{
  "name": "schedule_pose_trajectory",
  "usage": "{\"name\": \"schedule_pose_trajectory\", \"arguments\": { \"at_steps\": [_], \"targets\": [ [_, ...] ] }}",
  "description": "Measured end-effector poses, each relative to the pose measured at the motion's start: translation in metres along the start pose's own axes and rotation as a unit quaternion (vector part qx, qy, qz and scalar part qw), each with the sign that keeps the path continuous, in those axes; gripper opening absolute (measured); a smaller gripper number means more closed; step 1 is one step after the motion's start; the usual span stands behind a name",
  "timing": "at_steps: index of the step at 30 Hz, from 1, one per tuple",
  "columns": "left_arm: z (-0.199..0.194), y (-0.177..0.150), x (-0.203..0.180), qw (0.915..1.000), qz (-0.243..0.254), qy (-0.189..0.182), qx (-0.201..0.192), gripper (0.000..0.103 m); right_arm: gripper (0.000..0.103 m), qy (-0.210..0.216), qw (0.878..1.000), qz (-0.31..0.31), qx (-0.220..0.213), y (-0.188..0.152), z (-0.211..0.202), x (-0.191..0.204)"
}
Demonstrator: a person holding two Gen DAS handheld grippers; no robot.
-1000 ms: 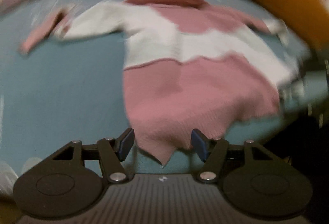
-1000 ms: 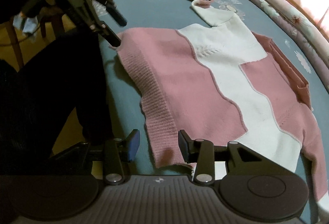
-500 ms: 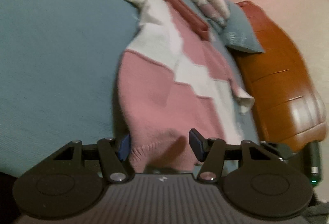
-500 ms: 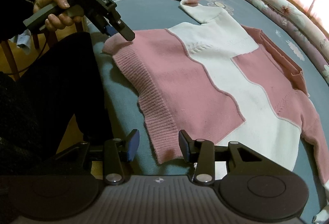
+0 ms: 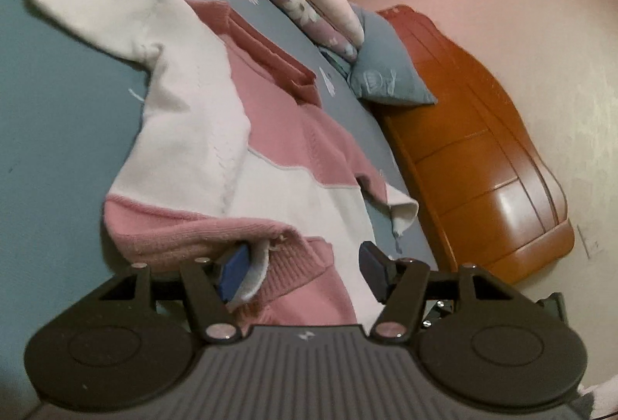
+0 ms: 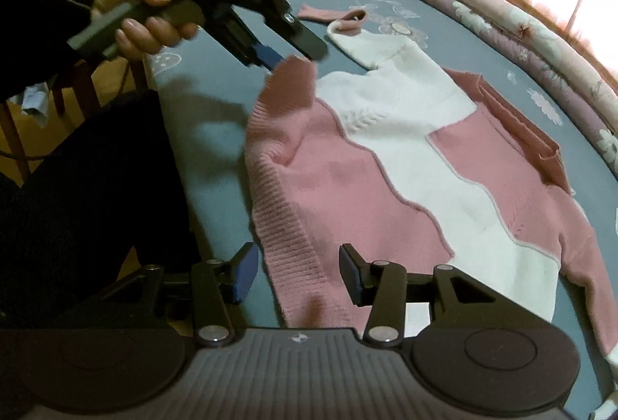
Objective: Fold clothes
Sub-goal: 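Lift the hem with the left gripper while the right gripper grasps the hem edge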
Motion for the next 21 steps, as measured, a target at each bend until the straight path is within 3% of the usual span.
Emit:
{"name": "schedule_pose_trajectory", "arguments": {
  "at_steps": [8, 12, 17, 21],
  "targets": [
    [0.022, 0.015, 0.026, 0.9986, -0.004, 0.049, 0.02, 0.062, 0.052, -0.035, 0.997, -0.072, 0.003, 0.01, 0.044, 0.018],
    [0.027, 0.02, 0.028, 0.9981, -0.002, 0.059, 0.018, 0.062, 0.052, -0.109, 0.981, -0.157, 0.026, 0.01, 0.071, 0.013],
    [0.022, 0.027, 0.029, 0.9963, 0.013, 0.085, 0.0, 0.062, 0.053, -0.094, 0.996, -0.014, -0.001, 0.035, 0.062, -0.06],
    [0.023, 0.035, 0.037, 0.9953, -0.004, 0.095, -0.019, 0.062, 0.054, -0.137, 0.986, 0.096, 0.004, 0.029, 0.061, -0.119]
  ]
}}
Point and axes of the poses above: each gripper's, at about its wrist camera, not at the fingertips, and z roughly the way its jaws point, x to its left, y to its top, the point moved 6 cm from there along z, roughly the way its jaws point, and after that the axes turned 1 degree about -z, right-handed, at the moved point
